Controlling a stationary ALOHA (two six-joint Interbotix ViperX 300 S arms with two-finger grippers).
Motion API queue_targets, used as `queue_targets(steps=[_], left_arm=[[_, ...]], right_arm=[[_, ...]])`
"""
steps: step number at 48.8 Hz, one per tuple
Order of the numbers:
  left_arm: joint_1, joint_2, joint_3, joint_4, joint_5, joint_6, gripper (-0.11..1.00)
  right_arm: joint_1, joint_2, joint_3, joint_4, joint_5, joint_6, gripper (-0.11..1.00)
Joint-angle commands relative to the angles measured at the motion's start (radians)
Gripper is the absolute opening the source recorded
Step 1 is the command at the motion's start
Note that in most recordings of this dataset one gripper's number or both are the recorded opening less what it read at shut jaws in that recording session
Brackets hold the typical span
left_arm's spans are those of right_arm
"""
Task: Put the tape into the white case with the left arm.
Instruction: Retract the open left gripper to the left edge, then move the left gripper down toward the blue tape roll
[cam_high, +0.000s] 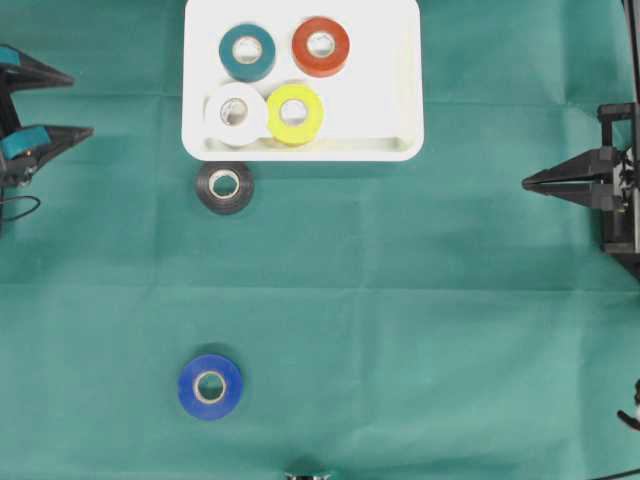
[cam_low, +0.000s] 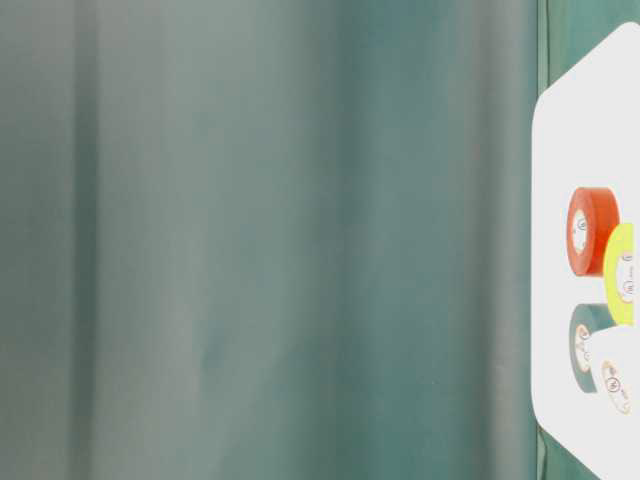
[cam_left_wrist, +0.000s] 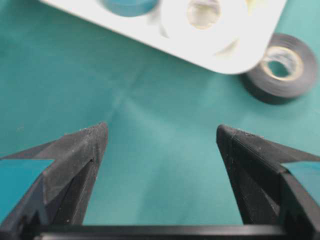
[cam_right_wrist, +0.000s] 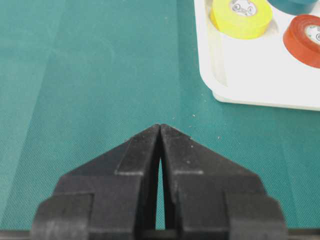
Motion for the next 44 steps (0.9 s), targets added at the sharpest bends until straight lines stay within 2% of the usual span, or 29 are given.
queue_targets(steps=[1,7,15,20,36,44], left_arm=[[-0.052,0.005,-0.009,0.003,-0.009,0.005,0.9],[-0.123,0.003,-0.006,0.006,-0.015,0.017,0.9],[-0.213,-0.009,0.003,0.005,-0.028,0.101,0.9],[-0.268,-0.032,0.011,0.005,-0.028,0.129,0.9],[-0.454,-0.155,0.049,0.002,-0.035,0.129,0.87],[-0.505,-0.149,0.052,0.002,-0.041,0.13,0.83]], right_arm=[[0.0,0.005,-0.012,-0.002,-0.009,0.002,-0.1],[0.0,0.005,-0.011,-0.002,-0.009,0.002,-0.1],[-0.002,0.005,-0.011,0.0,-0.009,0.002,-0.1],[-0.002,0.005,-0.011,-0.002,-0.009,0.002,-0.1],[0.0,0.005,-0.011,0.0,-0.009,0.002,-0.1],[-0.002,0.005,-0.012,0.0,-0.009,0.002,-0.1]])
